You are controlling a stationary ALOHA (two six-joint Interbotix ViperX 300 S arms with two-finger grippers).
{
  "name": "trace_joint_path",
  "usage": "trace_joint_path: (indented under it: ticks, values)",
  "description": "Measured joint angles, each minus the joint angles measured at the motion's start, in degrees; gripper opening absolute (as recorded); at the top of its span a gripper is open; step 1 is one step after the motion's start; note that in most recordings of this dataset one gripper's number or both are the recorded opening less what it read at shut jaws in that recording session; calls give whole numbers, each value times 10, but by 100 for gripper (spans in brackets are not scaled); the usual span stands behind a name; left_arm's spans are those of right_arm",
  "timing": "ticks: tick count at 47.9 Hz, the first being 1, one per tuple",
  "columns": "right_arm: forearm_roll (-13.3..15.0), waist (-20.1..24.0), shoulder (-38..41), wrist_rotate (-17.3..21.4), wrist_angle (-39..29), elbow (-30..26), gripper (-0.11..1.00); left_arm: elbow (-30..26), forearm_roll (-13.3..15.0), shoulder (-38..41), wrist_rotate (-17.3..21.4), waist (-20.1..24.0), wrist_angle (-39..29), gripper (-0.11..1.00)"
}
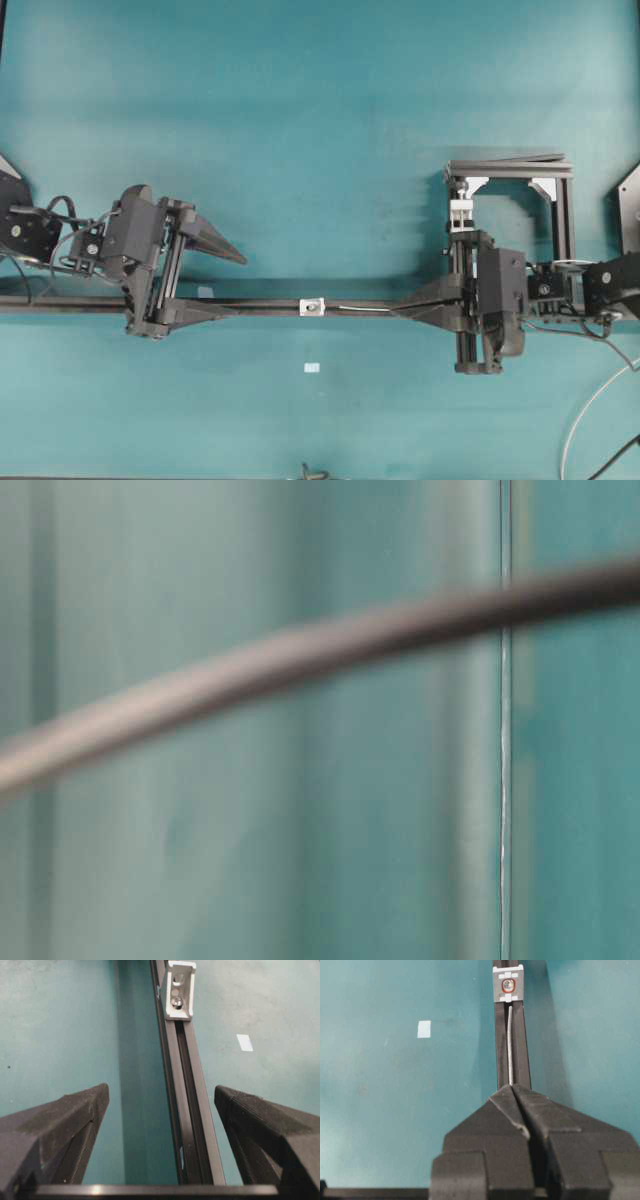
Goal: Insert the wire through the hole in the metal fitting marked with a red label.
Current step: 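Align the wire tip with the red-ringed hole in the bracket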
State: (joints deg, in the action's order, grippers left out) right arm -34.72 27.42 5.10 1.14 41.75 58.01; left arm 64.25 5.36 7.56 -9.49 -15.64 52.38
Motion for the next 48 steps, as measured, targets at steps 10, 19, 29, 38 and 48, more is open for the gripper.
trace_joint_path:
  ticks: [10, 19, 29, 38, 48]
  values:
    - [0, 1, 0, 0, 3, 0, -1, -9, -1, 25, 0, 0, 0, 68]
    - [0, 1, 0, -1, 7, 1, -1, -16, -1, 33, 0, 0, 0, 68]
    - [0, 1, 6, -2, 13, -4, -1, -16, -2, 34, 0, 0, 0, 68]
    - [0, 1, 22, -3, 23, -11, -1, -16, -2, 33, 1, 0, 0, 68]
    - [0, 1, 26, -3, 31, -15, -1, -16, -3, 33, 1, 0, 0, 68]
